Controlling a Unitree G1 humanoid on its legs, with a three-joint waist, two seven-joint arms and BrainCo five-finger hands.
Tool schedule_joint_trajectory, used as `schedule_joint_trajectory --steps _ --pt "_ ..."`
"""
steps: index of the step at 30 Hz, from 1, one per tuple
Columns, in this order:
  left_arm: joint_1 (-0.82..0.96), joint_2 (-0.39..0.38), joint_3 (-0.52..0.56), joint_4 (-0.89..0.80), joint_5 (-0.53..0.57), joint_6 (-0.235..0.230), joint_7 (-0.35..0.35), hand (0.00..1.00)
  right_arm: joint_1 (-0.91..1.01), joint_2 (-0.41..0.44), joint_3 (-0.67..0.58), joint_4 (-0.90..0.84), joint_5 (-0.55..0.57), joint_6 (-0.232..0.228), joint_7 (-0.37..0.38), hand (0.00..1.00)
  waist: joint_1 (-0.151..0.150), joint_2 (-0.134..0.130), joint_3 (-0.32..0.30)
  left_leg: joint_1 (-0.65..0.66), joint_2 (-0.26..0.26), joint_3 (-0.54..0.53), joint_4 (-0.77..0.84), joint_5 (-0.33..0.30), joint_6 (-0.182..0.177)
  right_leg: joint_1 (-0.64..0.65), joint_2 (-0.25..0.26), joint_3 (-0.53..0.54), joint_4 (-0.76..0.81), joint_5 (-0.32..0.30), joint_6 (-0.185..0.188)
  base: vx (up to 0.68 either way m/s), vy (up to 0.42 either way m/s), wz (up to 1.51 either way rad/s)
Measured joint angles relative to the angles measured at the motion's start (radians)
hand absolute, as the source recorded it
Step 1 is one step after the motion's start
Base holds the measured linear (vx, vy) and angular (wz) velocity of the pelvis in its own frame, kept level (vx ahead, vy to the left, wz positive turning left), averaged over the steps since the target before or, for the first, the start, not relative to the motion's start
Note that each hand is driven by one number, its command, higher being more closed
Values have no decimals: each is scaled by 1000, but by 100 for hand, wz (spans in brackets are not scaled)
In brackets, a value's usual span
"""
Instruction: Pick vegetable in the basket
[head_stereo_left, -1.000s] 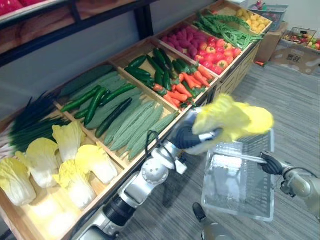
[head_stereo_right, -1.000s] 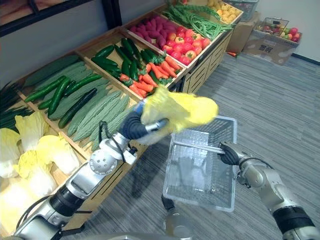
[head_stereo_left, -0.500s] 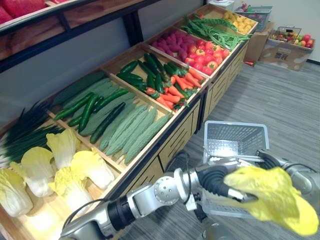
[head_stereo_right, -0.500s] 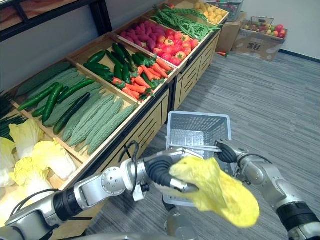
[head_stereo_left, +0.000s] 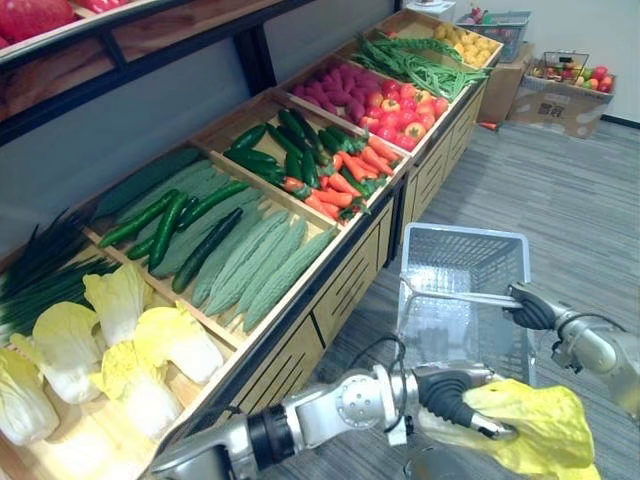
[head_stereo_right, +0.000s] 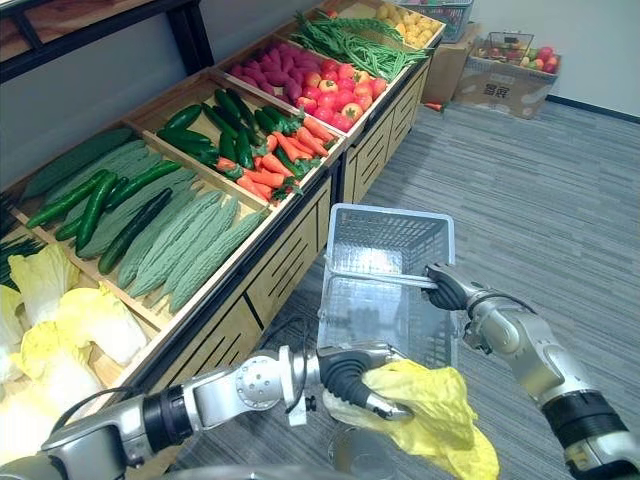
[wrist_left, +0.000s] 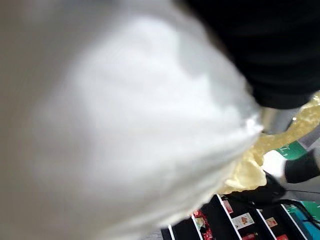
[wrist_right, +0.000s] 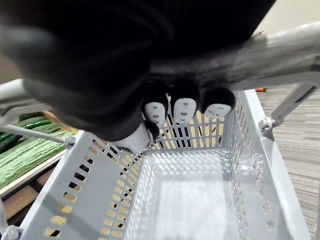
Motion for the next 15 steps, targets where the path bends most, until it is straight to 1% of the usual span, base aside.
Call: schedule_joint_trajectory --steps 2,4,6,7,8,9,13,15 --pt "0 -42 5 83 41 3 2 100 -1 26 0 -17 0 3 5 100 -13 -1 0 2 9 19 8 0 0 -4 0 -3 0 -1 1 60 51 3" --pt "0 -87 22 169 90 12 4 100 -6 50 0 -24 0 3 11 100 -16 -2 1 1 12 27 14 -1 1 -9 1 2 0 0 1 47 52 -7" --pt "-2 -152 62 285 150 27 17 100 -23 79 0 -25 0 4 17 100 -20 -5 3 0 11 37 15 1 4 -14 2 9 0 0 1 46 62 -8" --pt "-2 -170 75 314 173 38 26 100 -25 85 1 -24 0 4 18 100 -23 -8 5 0 10 37 15 1 5 -15 2 9 0 0 1 43 58 -4" --pt "-5 -186 85 346 189 44 36 100 -27 93 1 -24 1 4 18 100 -27 -8 5 0 10 37 14 2 5 -15 2 9 0 -1 1 43 57 -1" --pt "-9 -204 93 385 211 47 53 100 -35 103 4 -24 0 4 20 100 -34 -14 9 -1 10 38 14 2 5 -16 3 9 0 -1 2 33 44 -1" --pt "-44 -259 114 491 265 68 81 100 -51 104 4 -24 6 5 20 100 -42 -23 14 -1 5 43 11 3 6 -21 2 17 0 -1 2 32 60 -5" --pt "-56 -281 134 531 297 80 103 100 -53 104 4 -22 33 9 21 100 -44 -32 20 -1 -5 47 -2 8 8 -27 1 24 1 0 3 20 56 -6"
